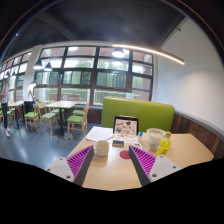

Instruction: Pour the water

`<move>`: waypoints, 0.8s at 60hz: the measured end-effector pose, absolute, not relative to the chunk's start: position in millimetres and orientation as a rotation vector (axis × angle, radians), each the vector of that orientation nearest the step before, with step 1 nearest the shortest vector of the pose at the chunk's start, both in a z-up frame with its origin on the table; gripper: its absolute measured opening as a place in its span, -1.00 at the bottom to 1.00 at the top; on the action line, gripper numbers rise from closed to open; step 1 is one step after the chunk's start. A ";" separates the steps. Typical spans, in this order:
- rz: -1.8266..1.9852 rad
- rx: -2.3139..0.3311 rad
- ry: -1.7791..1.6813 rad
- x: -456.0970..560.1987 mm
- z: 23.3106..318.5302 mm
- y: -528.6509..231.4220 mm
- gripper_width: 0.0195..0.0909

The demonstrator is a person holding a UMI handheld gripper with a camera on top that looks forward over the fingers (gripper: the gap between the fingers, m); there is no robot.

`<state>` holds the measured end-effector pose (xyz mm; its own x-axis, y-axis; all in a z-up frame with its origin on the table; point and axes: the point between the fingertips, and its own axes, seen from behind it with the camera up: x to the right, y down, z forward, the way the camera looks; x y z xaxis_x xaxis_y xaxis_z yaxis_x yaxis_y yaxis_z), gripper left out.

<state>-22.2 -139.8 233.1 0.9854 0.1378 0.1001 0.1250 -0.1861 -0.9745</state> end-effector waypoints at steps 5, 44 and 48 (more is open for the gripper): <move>0.002 -1.770 -0.191 -16.5 230.0 -140.5 0.69; -0.190 -1.885 0.067 220.6 110.7 -2.7 0.69; -0.173 -1.894 0.076 232.8 96.4 29.2 0.70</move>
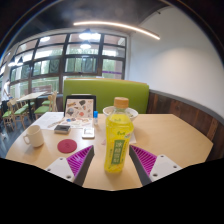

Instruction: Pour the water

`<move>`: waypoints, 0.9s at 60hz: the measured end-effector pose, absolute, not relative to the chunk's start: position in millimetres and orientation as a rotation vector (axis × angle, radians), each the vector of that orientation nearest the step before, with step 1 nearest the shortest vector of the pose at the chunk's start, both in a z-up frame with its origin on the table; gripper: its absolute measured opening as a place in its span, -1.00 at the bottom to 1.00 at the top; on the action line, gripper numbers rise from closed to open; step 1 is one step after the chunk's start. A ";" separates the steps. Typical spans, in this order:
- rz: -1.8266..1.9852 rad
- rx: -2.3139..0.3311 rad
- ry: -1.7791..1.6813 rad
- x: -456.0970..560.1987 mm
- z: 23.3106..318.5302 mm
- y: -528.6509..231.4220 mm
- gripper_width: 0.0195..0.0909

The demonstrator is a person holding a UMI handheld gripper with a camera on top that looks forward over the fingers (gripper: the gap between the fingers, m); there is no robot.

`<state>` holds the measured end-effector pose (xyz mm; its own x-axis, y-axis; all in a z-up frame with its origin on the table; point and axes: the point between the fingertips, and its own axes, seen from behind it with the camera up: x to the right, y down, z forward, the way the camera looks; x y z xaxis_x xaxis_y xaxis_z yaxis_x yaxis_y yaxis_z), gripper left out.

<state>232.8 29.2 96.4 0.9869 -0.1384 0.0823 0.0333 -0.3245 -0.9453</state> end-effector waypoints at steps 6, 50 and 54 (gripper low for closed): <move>-0.154 -1.876 0.077 241.3 85.6 70.6 0.76; -0.858 -1.665 -0.493 171.2 174.4 127.3 -0.72; -0.987 -1.579 -0.639 131.1 187.6 134.1 -0.73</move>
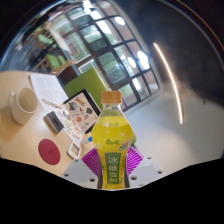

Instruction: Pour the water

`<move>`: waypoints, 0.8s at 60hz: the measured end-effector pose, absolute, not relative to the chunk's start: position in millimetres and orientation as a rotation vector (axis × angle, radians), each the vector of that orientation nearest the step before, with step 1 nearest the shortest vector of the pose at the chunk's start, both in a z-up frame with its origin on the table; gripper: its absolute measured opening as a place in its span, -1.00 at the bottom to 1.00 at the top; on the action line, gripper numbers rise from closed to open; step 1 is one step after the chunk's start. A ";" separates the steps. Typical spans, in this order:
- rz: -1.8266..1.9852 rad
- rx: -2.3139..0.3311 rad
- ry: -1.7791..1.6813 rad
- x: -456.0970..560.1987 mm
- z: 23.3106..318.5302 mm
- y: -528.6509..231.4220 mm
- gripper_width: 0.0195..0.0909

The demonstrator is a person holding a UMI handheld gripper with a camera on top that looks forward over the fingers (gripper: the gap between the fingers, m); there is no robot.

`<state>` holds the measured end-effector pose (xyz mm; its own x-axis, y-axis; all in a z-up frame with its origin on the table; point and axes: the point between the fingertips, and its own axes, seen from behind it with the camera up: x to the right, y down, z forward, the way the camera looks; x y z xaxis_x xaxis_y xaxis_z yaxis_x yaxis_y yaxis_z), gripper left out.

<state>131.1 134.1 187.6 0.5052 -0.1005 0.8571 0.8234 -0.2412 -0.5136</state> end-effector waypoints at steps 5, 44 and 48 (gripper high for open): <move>-1.181 -1.481 -0.869 92.3 201.3 142.7 -0.73; -1.818 -0.943 -1.523 7.8 175.9 148.4 -0.72; -1.676 -1.074 -1.372 13.4 189.0 171.0 -0.72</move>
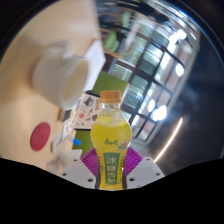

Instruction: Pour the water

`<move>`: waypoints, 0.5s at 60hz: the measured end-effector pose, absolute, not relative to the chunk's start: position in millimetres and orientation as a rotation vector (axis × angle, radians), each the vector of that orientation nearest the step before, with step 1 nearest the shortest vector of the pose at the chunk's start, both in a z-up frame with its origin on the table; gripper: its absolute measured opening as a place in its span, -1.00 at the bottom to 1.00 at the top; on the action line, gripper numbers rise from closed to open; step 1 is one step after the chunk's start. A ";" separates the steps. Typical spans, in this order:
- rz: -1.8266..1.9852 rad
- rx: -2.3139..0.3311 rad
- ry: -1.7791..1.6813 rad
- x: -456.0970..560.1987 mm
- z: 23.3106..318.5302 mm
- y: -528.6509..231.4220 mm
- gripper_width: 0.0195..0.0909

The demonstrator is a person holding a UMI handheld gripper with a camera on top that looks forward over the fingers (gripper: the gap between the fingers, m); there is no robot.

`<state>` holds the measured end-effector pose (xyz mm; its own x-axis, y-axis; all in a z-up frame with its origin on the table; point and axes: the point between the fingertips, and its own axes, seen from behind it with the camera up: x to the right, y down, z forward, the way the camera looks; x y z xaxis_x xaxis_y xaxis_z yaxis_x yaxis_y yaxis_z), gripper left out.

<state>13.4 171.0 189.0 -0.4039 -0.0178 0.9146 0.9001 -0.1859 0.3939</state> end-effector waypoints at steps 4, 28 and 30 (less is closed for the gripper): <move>-1.455 -1.243 -1.091 23.2 192.1 147.1 -0.72; 0.052 -1.649 0.013 42.1 144.0 182.0 -0.72; 0.051 -1.660 0.011 43.2 129.5 185.3 -0.72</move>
